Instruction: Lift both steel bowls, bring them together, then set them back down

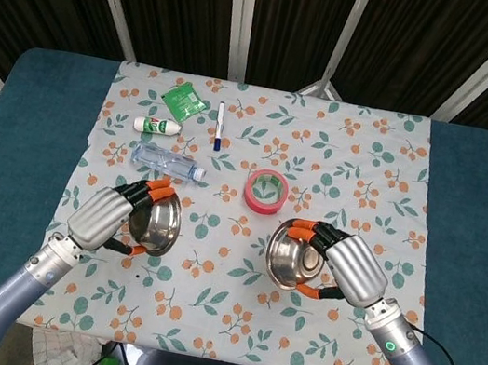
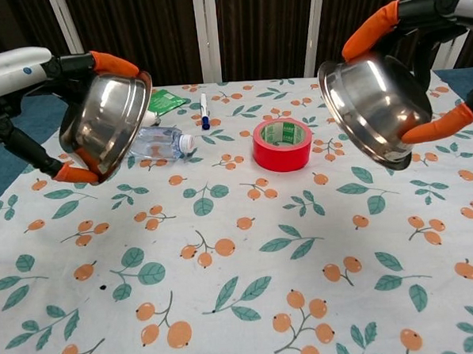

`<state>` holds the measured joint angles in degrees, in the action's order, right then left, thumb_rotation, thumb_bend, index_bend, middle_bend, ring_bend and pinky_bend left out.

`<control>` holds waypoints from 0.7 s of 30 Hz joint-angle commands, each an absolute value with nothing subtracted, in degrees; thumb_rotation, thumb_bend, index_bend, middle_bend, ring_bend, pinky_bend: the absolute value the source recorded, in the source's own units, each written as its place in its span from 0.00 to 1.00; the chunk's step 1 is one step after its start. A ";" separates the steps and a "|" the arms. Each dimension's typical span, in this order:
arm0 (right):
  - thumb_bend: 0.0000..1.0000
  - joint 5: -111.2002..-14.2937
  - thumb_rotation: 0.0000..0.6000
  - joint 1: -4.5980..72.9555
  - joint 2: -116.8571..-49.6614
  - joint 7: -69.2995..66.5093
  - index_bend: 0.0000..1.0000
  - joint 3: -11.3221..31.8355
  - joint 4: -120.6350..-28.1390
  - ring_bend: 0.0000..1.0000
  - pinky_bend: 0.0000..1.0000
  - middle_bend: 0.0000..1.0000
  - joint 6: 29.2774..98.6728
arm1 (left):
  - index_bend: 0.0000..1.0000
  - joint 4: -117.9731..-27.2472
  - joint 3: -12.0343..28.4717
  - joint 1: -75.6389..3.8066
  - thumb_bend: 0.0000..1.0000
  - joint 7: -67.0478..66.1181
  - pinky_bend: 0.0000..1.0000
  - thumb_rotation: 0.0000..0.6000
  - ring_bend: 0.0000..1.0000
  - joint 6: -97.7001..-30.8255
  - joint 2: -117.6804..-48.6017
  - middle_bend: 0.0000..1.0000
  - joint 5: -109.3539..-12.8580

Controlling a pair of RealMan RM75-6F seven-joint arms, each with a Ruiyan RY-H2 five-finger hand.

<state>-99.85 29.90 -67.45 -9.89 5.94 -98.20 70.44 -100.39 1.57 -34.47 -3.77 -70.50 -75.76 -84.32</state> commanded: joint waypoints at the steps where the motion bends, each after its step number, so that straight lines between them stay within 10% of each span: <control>1: 0.31 -101.28 1.00 30.45 -66.17 -2.32 0.77 4.60 -99.97 0.56 0.52 0.45 67.68 | 0.26 -104.40 1.60 -34.71 0.07 -7.61 0.35 1.00 0.16 -67.07 -73.23 0.22 -80.13; 21: 0.32 -97.12 1.00 30.95 -70.54 5.66 0.77 2.66 -97.78 0.56 0.52 0.45 63.01 | 0.25 -113.31 0.65 -39.60 0.07 -28.62 0.37 1.00 0.16 -57.11 -68.15 0.23 -55.35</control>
<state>-97.00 31.04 -69.69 4.50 2.66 -98.73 62.59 -113.03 0.87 -38.87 -27.42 -57.69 -68.05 -56.97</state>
